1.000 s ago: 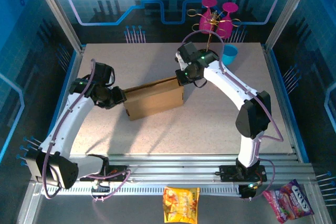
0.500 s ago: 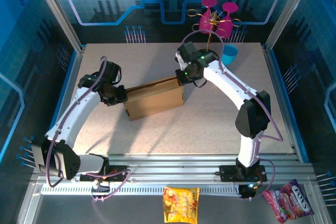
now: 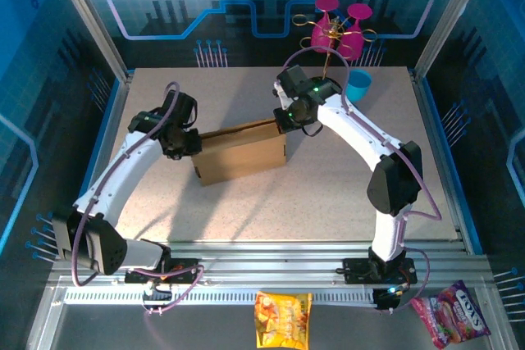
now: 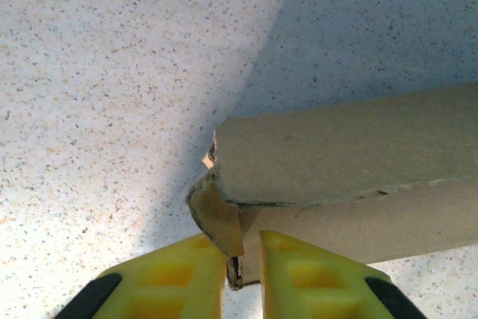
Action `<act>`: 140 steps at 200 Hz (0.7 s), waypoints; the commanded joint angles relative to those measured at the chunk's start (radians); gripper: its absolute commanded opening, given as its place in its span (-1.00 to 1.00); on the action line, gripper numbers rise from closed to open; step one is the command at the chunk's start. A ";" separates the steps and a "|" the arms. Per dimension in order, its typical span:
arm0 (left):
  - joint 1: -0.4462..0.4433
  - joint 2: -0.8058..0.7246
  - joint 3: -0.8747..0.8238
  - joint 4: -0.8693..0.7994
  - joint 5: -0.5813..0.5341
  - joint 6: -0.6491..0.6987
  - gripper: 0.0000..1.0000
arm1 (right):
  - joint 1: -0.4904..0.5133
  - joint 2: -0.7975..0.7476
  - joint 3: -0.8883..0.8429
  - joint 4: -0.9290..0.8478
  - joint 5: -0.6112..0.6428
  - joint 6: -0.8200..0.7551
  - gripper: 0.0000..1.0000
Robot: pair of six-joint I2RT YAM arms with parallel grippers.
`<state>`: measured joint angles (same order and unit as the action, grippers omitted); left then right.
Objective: Fold the paper box
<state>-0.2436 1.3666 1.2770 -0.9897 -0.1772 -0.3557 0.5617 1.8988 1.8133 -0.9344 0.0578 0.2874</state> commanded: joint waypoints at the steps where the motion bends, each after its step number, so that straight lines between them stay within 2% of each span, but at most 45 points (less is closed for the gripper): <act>1: -0.008 0.019 0.036 -0.021 -0.044 0.035 -0.63 | 0.002 0.028 0.016 -0.061 -0.027 0.001 -1.00; 26: -0.009 0.028 0.035 -0.019 -0.059 0.044 -0.70 | 0.002 0.029 0.018 -0.062 -0.029 0.000 -1.00; 68: -0.016 0.034 0.039 -0.016 -0.071 0.055 -1.00 | 0.001 0.033 0.023 -0.064 -0.029 -0.001 -1.00; 140: -0.028 0.017 0.022 -0.027 -0.090 0.059 -1.00 | 0.002 0.034 0.029 -0.066 -0.026 0.003 -1.00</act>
<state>-0.2592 1.3888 1.2877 -0.9909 -0.2466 -0.3111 0.5617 1.9060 1.8217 -0.9356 0.0479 0.2874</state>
